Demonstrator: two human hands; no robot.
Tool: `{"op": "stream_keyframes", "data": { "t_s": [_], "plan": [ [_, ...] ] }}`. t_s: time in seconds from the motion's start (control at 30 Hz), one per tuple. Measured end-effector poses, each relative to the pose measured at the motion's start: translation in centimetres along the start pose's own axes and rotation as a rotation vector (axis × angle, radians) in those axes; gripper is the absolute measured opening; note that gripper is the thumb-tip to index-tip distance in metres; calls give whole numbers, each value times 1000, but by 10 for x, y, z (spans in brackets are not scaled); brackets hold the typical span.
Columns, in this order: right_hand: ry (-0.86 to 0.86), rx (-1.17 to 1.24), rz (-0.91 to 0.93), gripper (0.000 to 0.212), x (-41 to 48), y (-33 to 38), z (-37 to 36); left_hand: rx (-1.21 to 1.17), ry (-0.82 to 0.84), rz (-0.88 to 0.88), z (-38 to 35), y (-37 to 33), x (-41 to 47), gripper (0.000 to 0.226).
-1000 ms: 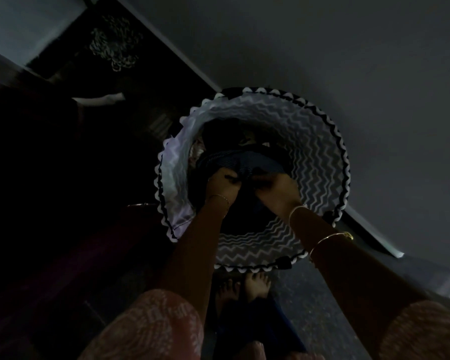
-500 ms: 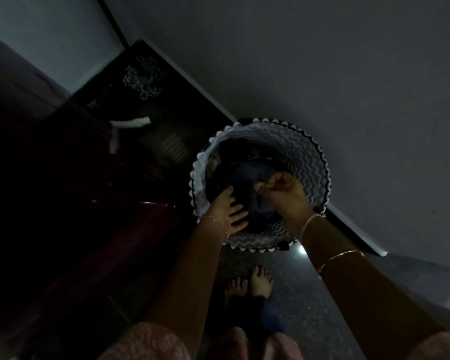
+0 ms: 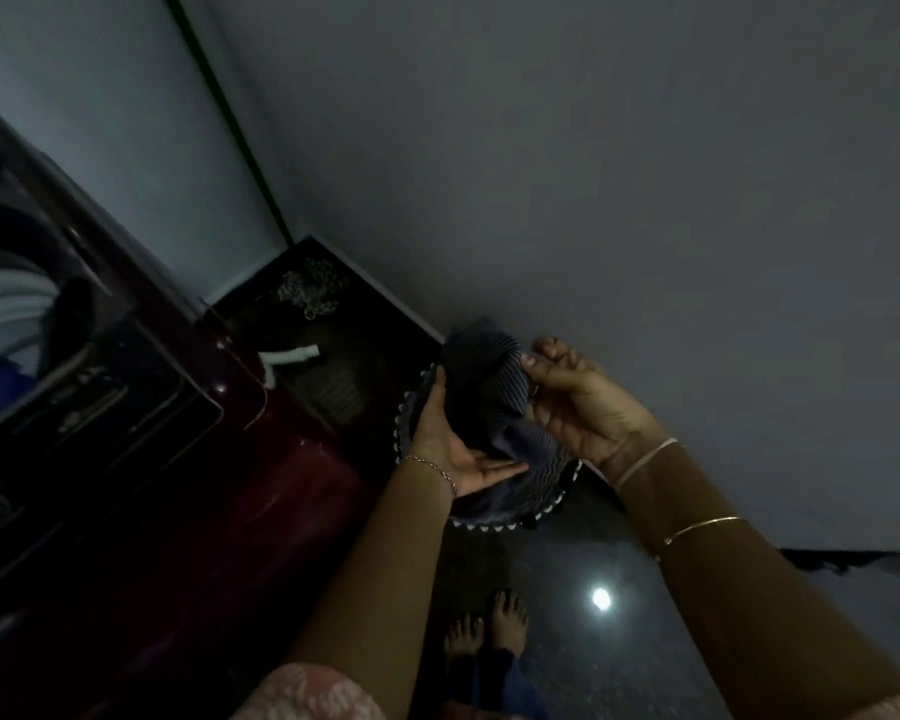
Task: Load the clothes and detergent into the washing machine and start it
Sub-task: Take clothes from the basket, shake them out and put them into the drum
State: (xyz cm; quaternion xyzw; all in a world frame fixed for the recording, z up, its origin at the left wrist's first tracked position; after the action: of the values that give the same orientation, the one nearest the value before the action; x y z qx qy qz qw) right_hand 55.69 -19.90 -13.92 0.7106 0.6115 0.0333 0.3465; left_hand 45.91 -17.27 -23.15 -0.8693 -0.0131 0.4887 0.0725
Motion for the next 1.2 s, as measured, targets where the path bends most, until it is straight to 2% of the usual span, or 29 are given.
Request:
{"op": "stream_keyframes", "data": {
  "t_s": [0.07,0.17,0.23,0.33,0.47,0.63,0.73,0.8,0.83,1.0,1.07,1.2],
  "plan": [
    [65,-20,-19,46,-12,11,-19,6,52,-34,-18,-11,-15,80],
    [149,-73,-15,34,-31,31,-54,11,35,-143,-42,-27,-42,42],
    [95,-131,27,21,-36,48,-72,19,20,-191,-55,-35,-59,29],
    [-103,-205,106,29,-33,76,-78,161,-35,-265,-66,-46,-80,24],
    [-315,-405,236,33,-27,100,-74,267,-86,-361,-73,-67,-114,28],
    [-422,-541,311,28,-25,104,-82,341,-54,-418,-98,-98,-163,34],
    [-362,-572,331,20,-24,110,-103,501,-98,-449,-109,-117,-182,43],
    [-247,-673,328,36,-20,112,-122,560,-70,-451,-120,-126,-194,44],
    [-210,-726,325,40,-19,113,-130,561,-30,-455,-127,-129,-199,41],
    [-47,-875,221,29,-16,111,-164,486,58,-563,-165,-152,-228,46],
    [-61,-868,234,25,-12,112,-172,432,111,-600,-174,-160,-235,49],
    [-238,-869,387,8,1,127,-172,413,208,-587,-171,-164,-238,69]
  ]
}}
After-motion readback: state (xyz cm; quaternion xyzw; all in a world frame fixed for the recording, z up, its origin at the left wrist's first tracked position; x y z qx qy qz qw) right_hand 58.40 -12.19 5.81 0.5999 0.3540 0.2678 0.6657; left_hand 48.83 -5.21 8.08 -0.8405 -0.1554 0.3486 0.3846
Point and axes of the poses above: each hand's wrist, its own x-axis towards the middle knuckle, its own z-axis out of the back of the hand, y = z × x, the point moved 7 cm from there along x, towards the middle knuckle, and after that the axes turned 2 degrees about -y, right-handed, at the moved point
